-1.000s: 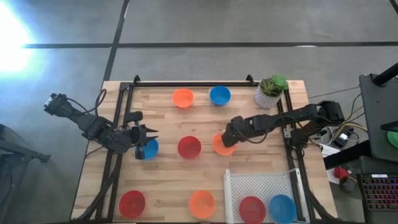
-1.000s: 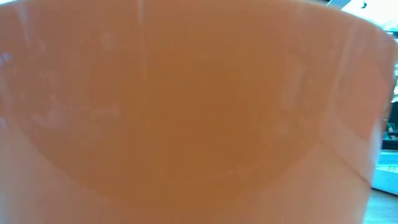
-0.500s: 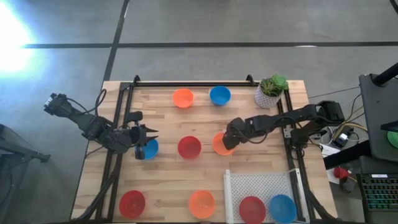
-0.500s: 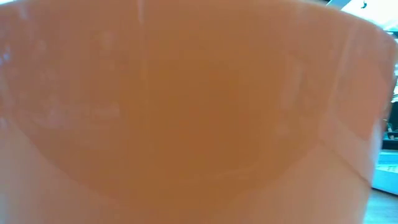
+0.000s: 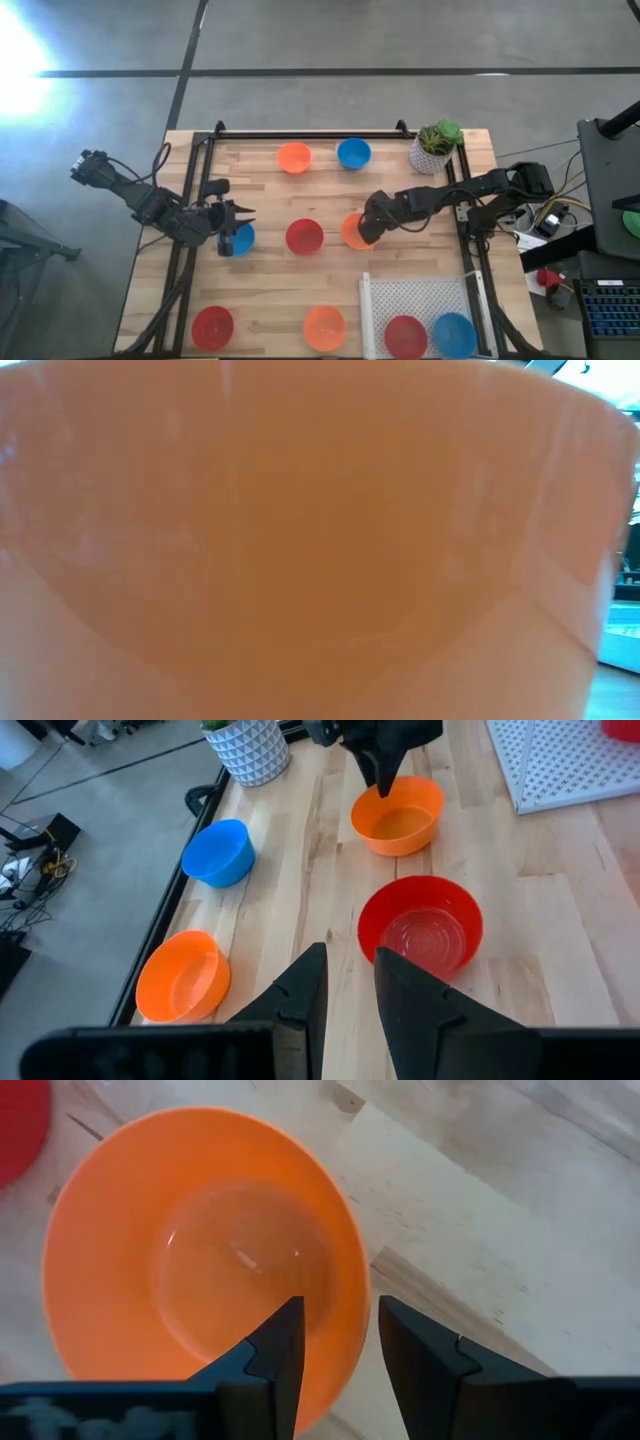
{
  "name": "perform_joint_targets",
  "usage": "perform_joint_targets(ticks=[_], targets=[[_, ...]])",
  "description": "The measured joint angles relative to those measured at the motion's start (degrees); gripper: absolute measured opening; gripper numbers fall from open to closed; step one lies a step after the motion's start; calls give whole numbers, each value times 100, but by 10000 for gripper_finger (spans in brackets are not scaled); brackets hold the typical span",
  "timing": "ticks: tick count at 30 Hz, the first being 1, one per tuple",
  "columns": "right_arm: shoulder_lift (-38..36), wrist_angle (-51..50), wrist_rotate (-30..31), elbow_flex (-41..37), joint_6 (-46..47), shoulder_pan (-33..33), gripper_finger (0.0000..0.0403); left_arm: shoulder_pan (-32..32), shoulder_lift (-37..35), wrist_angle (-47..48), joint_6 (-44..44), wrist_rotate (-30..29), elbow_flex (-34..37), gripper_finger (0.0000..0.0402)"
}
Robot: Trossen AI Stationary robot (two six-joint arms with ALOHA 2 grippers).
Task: Pick & Place Mini bowls
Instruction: Put the middle orange bowl on the shelf
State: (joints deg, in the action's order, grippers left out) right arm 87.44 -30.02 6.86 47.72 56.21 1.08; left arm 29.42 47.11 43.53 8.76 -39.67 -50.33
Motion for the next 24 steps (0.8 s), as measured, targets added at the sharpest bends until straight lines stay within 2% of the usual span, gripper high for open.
perform_joint_targets(ticks=[12, 15, 21, 24], targets=[[-3, 91, 80, -186, 221, -9, 99, -1, 0, -51, -171, 1, 0, 85], [17, 117, 76, -197, 255, -9, 80, -1, 0, -132, -279, 1, 0, 85], [155, 280, 72, -172, 150, -20, 16, -1, 1, -201, -287, 4, 0, 85], [177, 272, 60, -93, -25, -36, 10, -5, 0, -201, -291, 4, 0, 85]])
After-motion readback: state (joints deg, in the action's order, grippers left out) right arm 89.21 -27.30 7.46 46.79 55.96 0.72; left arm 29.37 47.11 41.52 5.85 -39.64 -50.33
